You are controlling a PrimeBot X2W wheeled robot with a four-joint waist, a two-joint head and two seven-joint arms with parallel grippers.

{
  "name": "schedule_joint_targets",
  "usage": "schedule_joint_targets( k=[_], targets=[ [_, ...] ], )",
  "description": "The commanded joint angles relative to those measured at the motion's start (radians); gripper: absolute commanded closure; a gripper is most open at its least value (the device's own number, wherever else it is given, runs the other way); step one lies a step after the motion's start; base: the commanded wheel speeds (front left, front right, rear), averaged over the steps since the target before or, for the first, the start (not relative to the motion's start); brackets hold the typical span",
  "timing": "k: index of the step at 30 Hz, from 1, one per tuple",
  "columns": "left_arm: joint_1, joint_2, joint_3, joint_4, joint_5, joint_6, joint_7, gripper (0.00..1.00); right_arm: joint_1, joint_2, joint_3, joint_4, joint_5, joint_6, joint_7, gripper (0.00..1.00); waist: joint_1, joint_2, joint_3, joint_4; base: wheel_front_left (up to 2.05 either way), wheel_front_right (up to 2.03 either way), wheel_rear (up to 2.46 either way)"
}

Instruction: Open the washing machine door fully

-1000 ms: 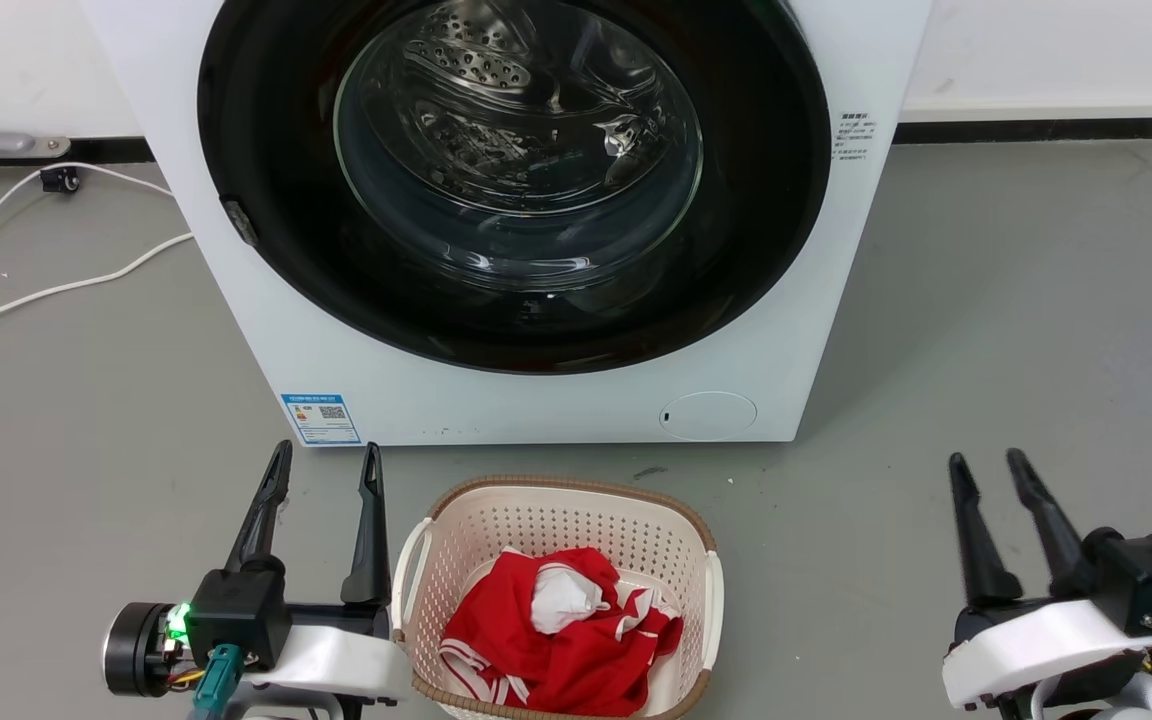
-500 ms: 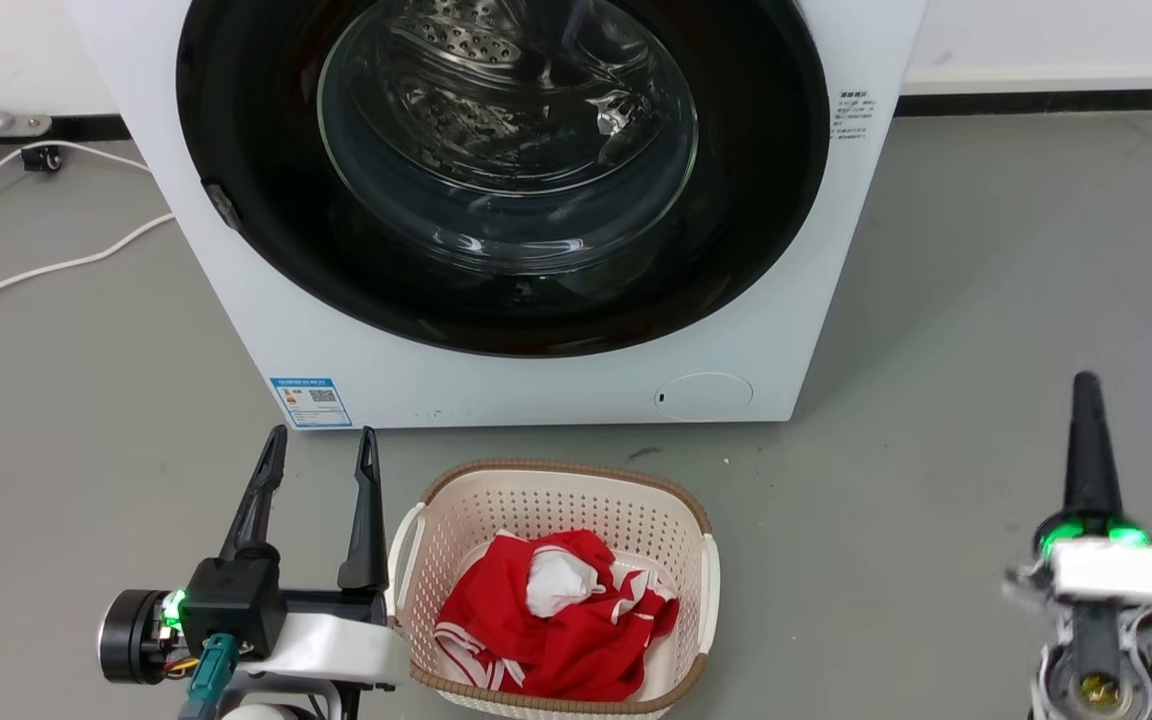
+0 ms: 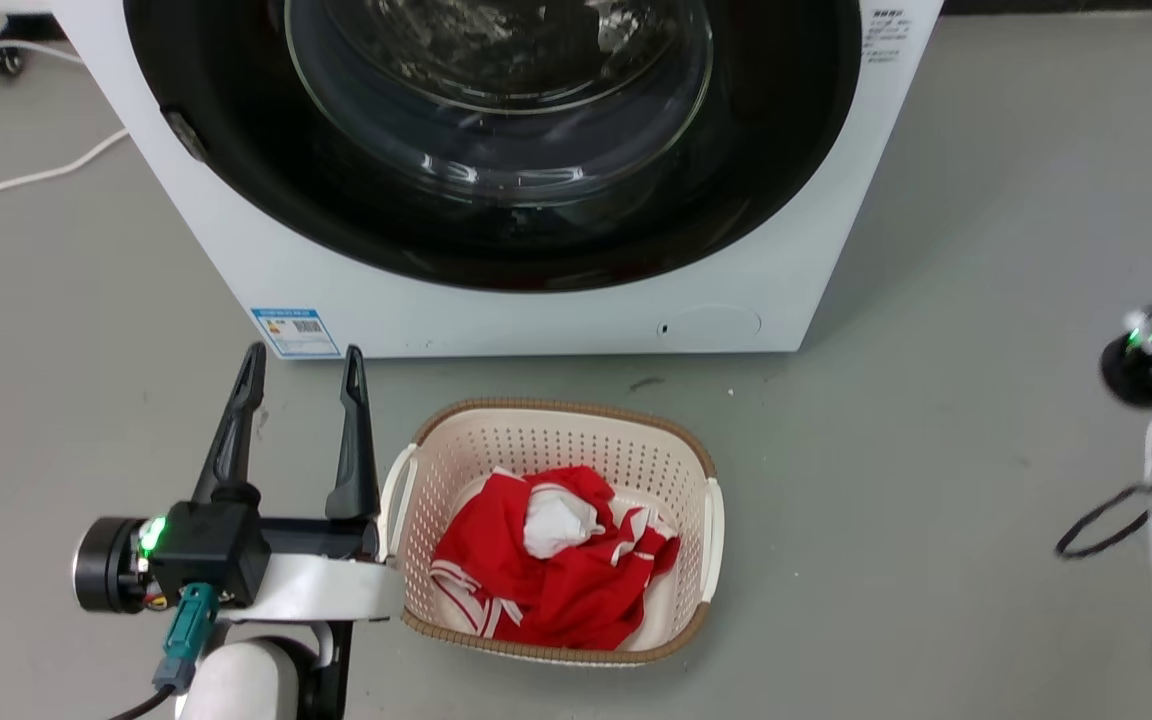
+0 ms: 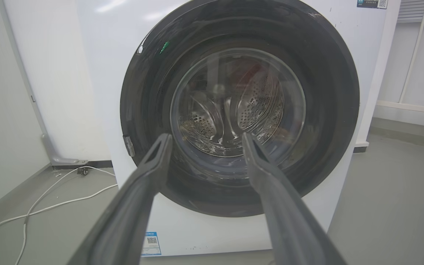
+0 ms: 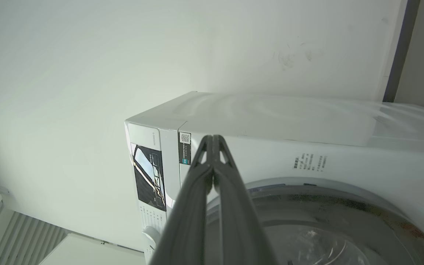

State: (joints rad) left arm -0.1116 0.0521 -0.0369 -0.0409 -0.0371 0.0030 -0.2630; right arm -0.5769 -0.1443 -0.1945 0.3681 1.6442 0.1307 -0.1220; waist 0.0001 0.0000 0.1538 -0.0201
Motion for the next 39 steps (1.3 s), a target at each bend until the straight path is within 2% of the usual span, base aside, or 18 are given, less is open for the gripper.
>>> schedule_joint_targets(
  k=[1, 7, 14, 20, 25, 31, 39],
  targets=[
    [-0.018, 0.0, -0.003, -0.009, 0.008, -0.001, -0.003, 0.0, -0.043, -0.019, -0.002, 0.029, 0.003, 0.0, 0.007, 1.0, -0.0001, 0.0, 0.024, 0.006, 0.0, 0.0, 0.0],
    [-0.059, 0.0, -0.014, -0.039, 0.017, -0.001, -0.002, 0.0, -0.293, -0.12, 0.049, 0.248, -0.021, 0.0, 0.076, 1.0, -0.0001, 0.0, 0.091, 0.017, 0.0, 0.0, 0.0],
    [-0.108, -0.001, -0.028, -0.061, 0.013, -0.006, -0.002, 0.0, -0.551, -0.181, 0.155, 0.413, -0.065, 0.0, 0.224, 1.0, -0.0001, 0.0, 0.167, 0.038, 0.0, 0.0, 0.0],
    [-0.146, -0.001, -0.044, -0.072, 0.011, -0.009, -0.002, 0.0, -0.725, -0.19, 0.266, 0.558, -0.138, 0.0, 0.366, 1.0, -0.0001, 0.0, 0.22, 0.05, 0.0, 0.0, 0.0],
    [-0.171, -0.001, -0.053, -0.081, 0.011, -0.016, -0.002, 0.0, -0.835, -0.163, 0.33, 0.66, -0.174, 0.0, 0.476, 1.0, -0.0001, 0.0, 0.264, 0.058, 0.0, 0.0, 0.0],
    [-0.189, -0.001, -0.067, -0.081, 0.01, -0.027, -0.002, 0.0, -0.928, -0.142, 0.367, 0.738, -0.206, 0.0, 0.535, 1.0, -0.0001, 0.0, 0.302, 0.072, 0.0, 0.0, 0.0],
    [-0.202, -0.002, -0.077, -0.079, 0.008, -0.026, -0.002, 0.0, -0.964, -0.131, 0.398, 0.786, -0.226, 0.0, 0.608, 1.0, -0.0001, 0.0, 0.319, 0.086, 0.0, 0.0, 0.0]
  ],
)
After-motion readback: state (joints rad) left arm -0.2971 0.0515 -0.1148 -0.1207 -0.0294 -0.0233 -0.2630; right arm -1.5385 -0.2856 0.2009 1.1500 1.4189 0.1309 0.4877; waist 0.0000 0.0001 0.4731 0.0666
